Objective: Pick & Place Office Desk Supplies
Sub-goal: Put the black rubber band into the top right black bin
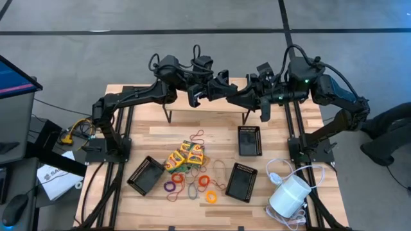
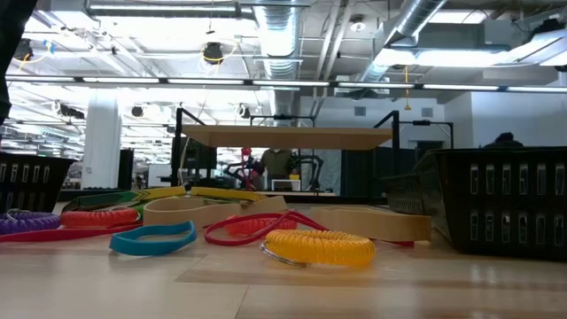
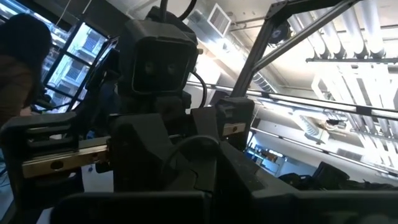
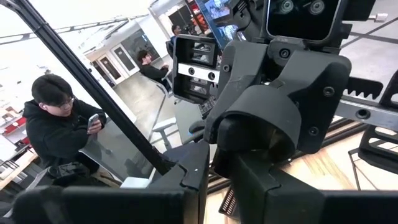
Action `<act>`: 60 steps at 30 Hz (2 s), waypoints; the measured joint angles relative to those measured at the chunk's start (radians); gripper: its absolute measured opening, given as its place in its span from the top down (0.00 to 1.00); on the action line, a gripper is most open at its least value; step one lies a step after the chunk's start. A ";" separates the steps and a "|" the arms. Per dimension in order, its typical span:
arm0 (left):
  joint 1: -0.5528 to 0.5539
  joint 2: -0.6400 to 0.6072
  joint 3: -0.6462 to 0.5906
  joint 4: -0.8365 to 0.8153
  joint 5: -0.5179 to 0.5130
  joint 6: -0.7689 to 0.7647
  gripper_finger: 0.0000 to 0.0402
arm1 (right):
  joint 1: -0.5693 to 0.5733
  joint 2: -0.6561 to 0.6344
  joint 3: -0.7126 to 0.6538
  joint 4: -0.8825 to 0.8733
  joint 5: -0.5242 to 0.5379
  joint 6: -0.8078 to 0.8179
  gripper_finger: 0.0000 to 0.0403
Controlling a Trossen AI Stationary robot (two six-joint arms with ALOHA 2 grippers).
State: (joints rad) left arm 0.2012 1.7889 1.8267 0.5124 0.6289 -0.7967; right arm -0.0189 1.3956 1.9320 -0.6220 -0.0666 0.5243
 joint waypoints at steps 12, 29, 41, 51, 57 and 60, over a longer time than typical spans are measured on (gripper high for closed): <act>0.000 0.000 0.000 0.002 0.006 -0.003 0.99 | 0.000 -0.001 0.000 -0.002 0.010 -0.006 0.93; 0.002 0.000 -0.001 0.000 0.028 -0.004 0.99 | -0.001 -0.002 0.000 -0.007 0.016 -0.011 0.99; 0.003 -0.007 -0.002 -0.023 0.053 0.003 0.99 | 0.000 -0.002 0.000 -0.017 0.044 -0.027 1.00; 0.031 -0.058 -0.004 -0.200 0.095 0.058 0.99 | 0.000 -0.001 0.001 -0.057 0.097 -0.026 1.00; 0.034 -0.080 -0.004 -0.316 0.104 0.114 0.99 | 0.000 0.001 0.001 -0.096 0.116 -0.015 1.00; 0.035 -0.089 -0.009 -0.344 0.104 0.139 0.99 | 0.000 0.000 0.001 -0.109 0.120 -0.003 1.00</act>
State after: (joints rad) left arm 0.2361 1.7001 1.8174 0.1682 0.7326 -0.6574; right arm -0.0193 1.3960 1.9327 -0.7312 0.0536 0.5213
